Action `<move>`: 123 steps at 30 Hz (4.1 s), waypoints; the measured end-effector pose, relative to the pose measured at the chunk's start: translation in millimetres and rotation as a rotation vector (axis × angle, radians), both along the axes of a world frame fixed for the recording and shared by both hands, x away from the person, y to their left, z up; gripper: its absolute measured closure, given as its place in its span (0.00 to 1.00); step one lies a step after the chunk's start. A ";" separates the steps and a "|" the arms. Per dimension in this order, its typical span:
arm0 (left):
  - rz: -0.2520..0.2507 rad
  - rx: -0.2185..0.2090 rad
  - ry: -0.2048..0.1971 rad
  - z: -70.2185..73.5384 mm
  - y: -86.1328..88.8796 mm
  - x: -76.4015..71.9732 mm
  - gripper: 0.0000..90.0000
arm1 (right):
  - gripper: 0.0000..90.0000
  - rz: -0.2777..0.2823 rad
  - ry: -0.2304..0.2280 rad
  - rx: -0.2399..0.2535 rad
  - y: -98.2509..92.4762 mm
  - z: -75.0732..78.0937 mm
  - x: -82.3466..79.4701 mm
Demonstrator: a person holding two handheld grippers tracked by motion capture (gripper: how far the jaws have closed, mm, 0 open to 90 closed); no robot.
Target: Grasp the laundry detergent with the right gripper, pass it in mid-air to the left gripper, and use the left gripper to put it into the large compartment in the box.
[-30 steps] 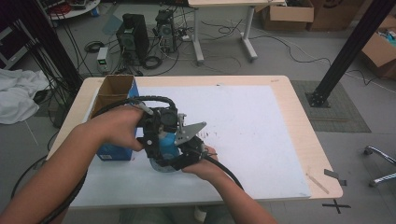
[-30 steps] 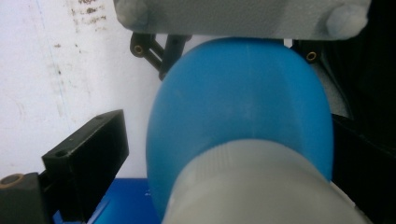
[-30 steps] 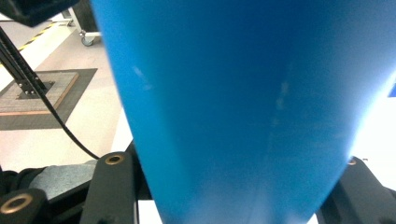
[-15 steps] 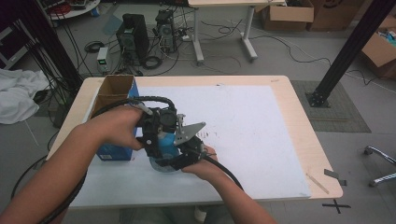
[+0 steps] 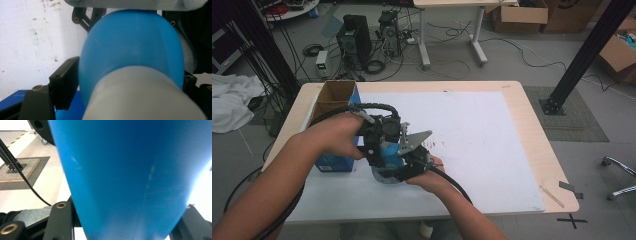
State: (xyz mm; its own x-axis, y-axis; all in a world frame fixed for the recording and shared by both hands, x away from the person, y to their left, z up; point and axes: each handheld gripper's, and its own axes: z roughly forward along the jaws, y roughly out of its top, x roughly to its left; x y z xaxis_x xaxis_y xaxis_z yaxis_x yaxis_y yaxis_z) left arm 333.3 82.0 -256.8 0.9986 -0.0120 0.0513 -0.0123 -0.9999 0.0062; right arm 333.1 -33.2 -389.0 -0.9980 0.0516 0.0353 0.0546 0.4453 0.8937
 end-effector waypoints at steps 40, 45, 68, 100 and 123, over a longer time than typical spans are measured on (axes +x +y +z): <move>-0.030 0.033 0.008 0.6 -3.4 -3.0 0.43 | 0.49 -0.006 -0.010 0.008 0.6 -1.0 -1.2; -0.021 0.039 0.002 2.2 -5.0 -4.7 0.43 | 0.48 -0.003 -0.008 0.021 -0.9 -1.4 -2.0; 0.018 0.048 0.028 5.9 -8.3 -3.2 0.43 | 0.32 -0.034 0.029 0.057 -17.2 4.4 -5.4; 0.088 0.042 0.045 16.0 13.4 13.7 0.43 | 0.04 -0.090 0.006 -0.140 -65.3 53.1 -14.4; 0.382 0.022 0.101 75.0 35.0 40.8 0.43 | 0.00 -0.052 -0.032 -0.662 -132.4 129.0 29.2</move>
